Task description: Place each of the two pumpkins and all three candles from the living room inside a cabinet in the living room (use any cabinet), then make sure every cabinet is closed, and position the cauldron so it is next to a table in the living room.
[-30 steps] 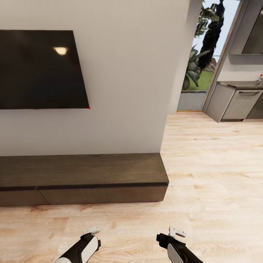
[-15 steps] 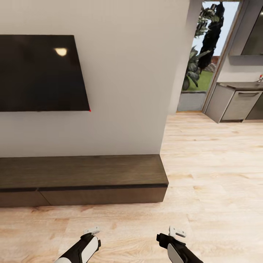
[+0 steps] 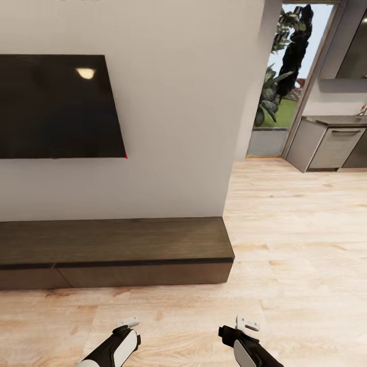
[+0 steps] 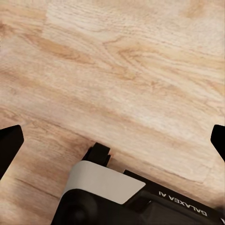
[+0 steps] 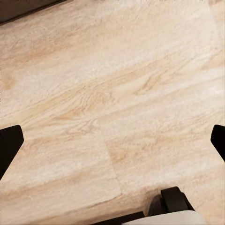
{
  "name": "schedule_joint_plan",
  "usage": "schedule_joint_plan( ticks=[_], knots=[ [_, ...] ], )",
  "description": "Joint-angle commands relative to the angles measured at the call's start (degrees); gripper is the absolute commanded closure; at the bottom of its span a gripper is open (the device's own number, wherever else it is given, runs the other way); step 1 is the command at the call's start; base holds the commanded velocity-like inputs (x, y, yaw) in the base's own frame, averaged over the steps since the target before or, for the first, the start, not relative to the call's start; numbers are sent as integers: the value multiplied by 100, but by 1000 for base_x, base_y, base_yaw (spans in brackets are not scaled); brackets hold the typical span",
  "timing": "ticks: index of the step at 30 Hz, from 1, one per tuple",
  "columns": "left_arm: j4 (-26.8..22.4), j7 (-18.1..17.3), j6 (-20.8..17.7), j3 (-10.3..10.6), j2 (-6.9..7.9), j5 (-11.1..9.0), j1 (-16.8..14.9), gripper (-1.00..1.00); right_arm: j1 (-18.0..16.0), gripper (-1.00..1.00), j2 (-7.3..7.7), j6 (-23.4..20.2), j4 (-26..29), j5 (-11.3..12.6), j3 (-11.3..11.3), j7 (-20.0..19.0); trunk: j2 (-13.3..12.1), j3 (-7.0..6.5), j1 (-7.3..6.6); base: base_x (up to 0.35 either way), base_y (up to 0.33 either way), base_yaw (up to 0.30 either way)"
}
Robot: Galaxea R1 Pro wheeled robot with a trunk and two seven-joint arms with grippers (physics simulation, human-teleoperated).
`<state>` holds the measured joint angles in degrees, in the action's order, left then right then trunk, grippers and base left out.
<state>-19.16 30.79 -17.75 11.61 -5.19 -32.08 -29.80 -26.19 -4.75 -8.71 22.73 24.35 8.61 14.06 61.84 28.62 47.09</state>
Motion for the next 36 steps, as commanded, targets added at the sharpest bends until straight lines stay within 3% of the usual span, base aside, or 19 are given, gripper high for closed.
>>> schedule_joint_plan(
  ticks=[1,19,23,28,31,36],
  knots=[
    [0,1,0,0,0,0,4,-100,0,-100,0,0,-2,0,0,0,-42,-19,-23,0,0,0],
    [0,5,0,-1,21,10,9,-100,0,-100,8,12,-21,14,3,15,-764,-342,-418,0,0,0],
    [170,0,46,-1,39,34,9,-100,0,-100,10,172,-301,-33,8,24,-924,-414,-506,0,0,0],
    [895,-3,758,49,75,63,13,-100,0,-100,-1,925,-914,-125,15,31,-1125,-503,-616,0,0,0],
    [1345,-3,998,75,269,74,68,-100,2,-100,12,1087,-1122,-118,15,48,-1245,-557,-682,0,0,0],
    [1548,-3,1440,91,400,104,454,-100,147,-100,209,1378,-1628,-112,4,58,-1445,-647,-791,0,0,0]
  ],
)
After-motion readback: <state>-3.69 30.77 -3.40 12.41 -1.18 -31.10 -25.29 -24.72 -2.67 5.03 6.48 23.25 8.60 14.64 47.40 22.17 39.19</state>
